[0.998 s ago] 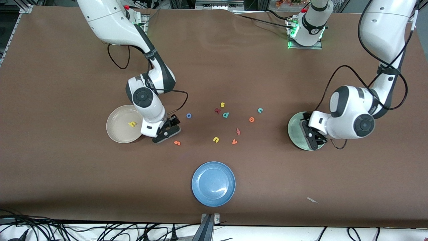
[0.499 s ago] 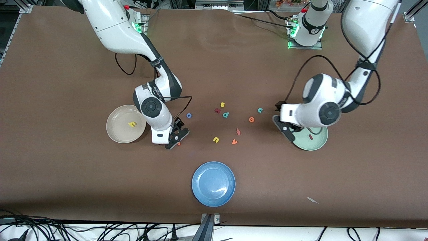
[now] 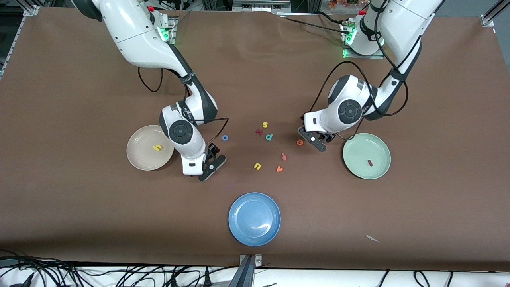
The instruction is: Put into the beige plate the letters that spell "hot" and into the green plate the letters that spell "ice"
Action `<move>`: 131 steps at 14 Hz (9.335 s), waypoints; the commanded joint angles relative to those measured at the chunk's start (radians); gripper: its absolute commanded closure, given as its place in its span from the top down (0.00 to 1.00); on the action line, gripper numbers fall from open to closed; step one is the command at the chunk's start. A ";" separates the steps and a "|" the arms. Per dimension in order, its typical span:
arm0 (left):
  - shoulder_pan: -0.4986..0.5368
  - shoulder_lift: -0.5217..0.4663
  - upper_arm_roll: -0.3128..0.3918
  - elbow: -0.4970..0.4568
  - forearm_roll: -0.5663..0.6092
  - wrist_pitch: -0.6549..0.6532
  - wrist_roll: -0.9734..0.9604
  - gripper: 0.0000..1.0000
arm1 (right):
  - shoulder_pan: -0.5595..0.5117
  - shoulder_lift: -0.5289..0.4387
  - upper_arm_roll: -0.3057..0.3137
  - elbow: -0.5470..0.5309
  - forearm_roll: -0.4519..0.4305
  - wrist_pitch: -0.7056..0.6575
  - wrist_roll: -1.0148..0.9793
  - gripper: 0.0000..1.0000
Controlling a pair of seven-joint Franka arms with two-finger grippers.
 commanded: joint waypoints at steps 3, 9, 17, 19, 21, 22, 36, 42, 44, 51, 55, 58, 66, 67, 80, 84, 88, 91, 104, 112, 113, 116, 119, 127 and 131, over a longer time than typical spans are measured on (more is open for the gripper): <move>-0.036 -0.011 0.003 -0.022 0.191 0.046 -0.180 0.78 | -0.009 0.033 0.013 0.043 0.021 -0.009 -0.030 0.82; -0.042 0.018 0.005 -0.031 0.244 0.084 -0.205 0.65 | -0.012 0.052 0.031 0.077 0.044 -0.009 -0.030 0.73; -0.047 0.033 0.005 -0.039 0.245 0.106 -0.193 0.10 | -0.023 0.066 0.031 0.077 0.044 -0.008 -0.050 0.35; -0.047 0.024 0.005 -0.031 0.245 0.091 -0.191 0.03 | -0.023 0.066 0.031 0.077 0.044 -0.008 -0.047 0.29; -0.042 0.006 0.006 -0.001 0.245 0.034 -0.193 0.00 | -0.023 0.066 0.031 0.077 0.044 -0.006 -0.044 0.23; -0.030 -0.008 0.008 0.033 0.245 -0.022 -0.173 0.00 | -0.023 0.064 0.031 0.077 0.044 -0.006 -0.042 0.19; 0.303 0.061 0.014 0.154 0.247 -0.106 0.266 0.05 | -0.066 -0.117 -0.052 0.076 0.181 -0.371 -0.010 0.00; 0.263 0.021 -0.008 0.160 0.236 -0.146 0.237 1.00 | -0.066 -0.367 -0.173 -0.330 0.161 -0.202 -0.037 0.00; 0.262 0.013 -0.012 0.160 0.230 -0.153 0.223 1.00 | -0.066 -0.391 -0.199 -0.437 0.163 -0.084 -0.071 0.00; 0.158 0.031 -0.184 0.191 0.248 -0.195 -0.359 1.00 | -0.068 -0.398 -0.210 -0.577 0.198 0.106 -0.038 1.00; 0.021 0.119 -0.154 0.259 0.279 -0.163 -0.570 1.00 | -0.064 -0.404 -0.161 -0.555 0.232 0.096 0.114 1.00; 0.016 0.177 -0.134 0.253 0.312 -0.060 -0.599 0.91 | -0.061 -0.402 -0.055 -0.537 0.232 0.107 0.365 1.00; 0.033 0.213 -0.120 0.243 0.409 -0.028 -0.628 0.67 | 0.118 -0.304 -0.006 -0.440 0.221 0.195 0.971 1.00; 0.033 0.214 -0.120 0.243 0.409 -0.028 -0.628 0.62 | 0.133 -0.281 -0.006 -0.417 0.218 0.193 1.017 1.00; 0.087 0.167 -0.124 0.257 0.411 -0.119 -0.583 0.02 | 0.212 -0.137 -0.035 -0.230 0.057 0.010 1.174 0.89; 0.160 0.136 -0.134 0.259 0.400 -0.162 -0.437 0.01 | 0.216 -0.126 -0.033 -0.224 0.057 0.015 1.181 0.81; 0.280 0.124 -0.170 0.260 0.388 -0.192 -0.392 0.01 | 0.210 -0.128 -0.033 -0.224 0.055 0.015 1.165 0.60; 0.375 0.122 -0.204 0.262 0.375 -0.219 -0.334 0.01 | 0.210 -0.128 -0.033 -0.224 0.054 0.015 1.165 0.48; 0.555 0.144 -0.213 0.256 0.287 -0.340 -0.039 0.83 | 0.180 -0.157 -0.036 -0.158 0.070 -0.087 1.083 0.15; 0.535 0.124 -0.351 0.488 0.242 -0.659 -0.208 1.00 | 0.140 -0.275 -0.219 -0.230 0.071 -0.238 0.681 0.15; 0.533 0.122 -0.368 0.518 0.245 -0.693 -0.215 1.00 | 0.140 -0.293 -0.246 -0.254 0.071 -0.233 0.626 0.15; 0.510 0.046 -0.377 0.581 0.259 -0.764 -0.209 1.00 | 0.140 -0.351 -0.325 -0.375 0.072 -0.145 0.466 0.15; 0.460 -0.011 -0.377 0.642 0.290 -0.854 -0.219 1.00 | 0.140 -0.376 -0.372 -0.483 0.074 -0.022 0.354 0.16; 0.241 -0.177 -0.044 0.745 0.201 -0.911 -0.182 1.00 | 0.106 -0.375 -0.406 -0.454 0.318 -0.054 0.209 1.00; 0.069 -0.290 0.254 0.682 -0.061 -0.851 -0.182 1.00 | 0.121 -0.376 -0.402 -0.377 0.314 -0.146 0.209 1.00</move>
